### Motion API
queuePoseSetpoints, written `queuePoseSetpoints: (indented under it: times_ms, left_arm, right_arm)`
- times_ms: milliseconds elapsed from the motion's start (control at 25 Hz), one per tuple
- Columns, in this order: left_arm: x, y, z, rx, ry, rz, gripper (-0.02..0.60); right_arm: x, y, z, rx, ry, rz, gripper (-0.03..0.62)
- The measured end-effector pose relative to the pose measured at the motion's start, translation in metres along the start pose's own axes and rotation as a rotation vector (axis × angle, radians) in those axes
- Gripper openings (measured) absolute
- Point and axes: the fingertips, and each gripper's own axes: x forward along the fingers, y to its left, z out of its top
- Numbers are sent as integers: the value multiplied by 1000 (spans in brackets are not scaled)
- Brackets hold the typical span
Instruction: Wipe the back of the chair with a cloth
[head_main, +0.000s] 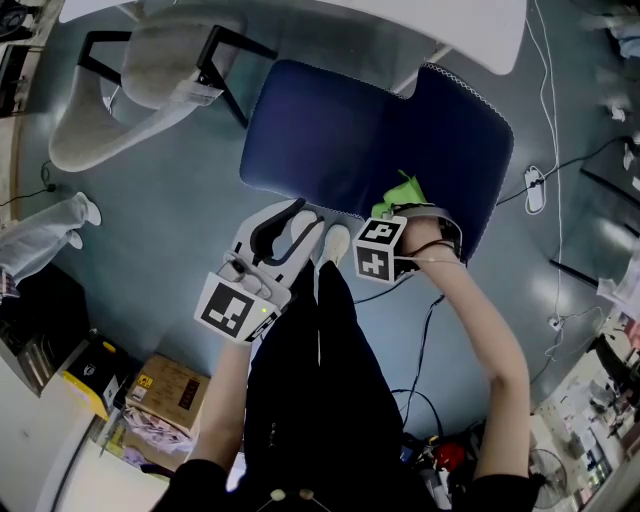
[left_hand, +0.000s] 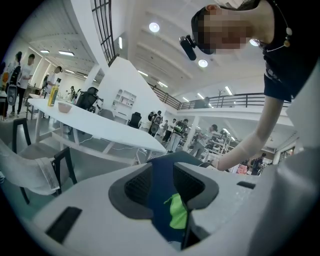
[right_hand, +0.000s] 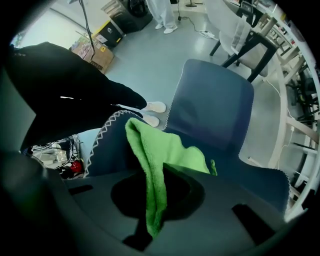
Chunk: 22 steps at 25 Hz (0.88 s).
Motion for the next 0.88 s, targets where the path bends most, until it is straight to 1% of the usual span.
queuePoseSetpoints:
  times_ms: [120,280,640,800,880]
  left_arm:
    - [-2,0,0,-4,1,2,130]
    - [-3,3,0,-16,-5,8,130]
    - [-2,2,-2,-31,-10,3,130]
    - [0,1,-2,-34,-12,0,130]
    - [0,1,-3,-37,-12,-2,130]
  right_arm:
    - [-2,9,8,8,-25,17,18]
    - [-6,21,24,69,-97,73,18]
    - [-7,28,32,107,-118,54,18]
    - [-12,32,41,156,-178,92,18]
    - [-12,34,44,170,-191,99,18]
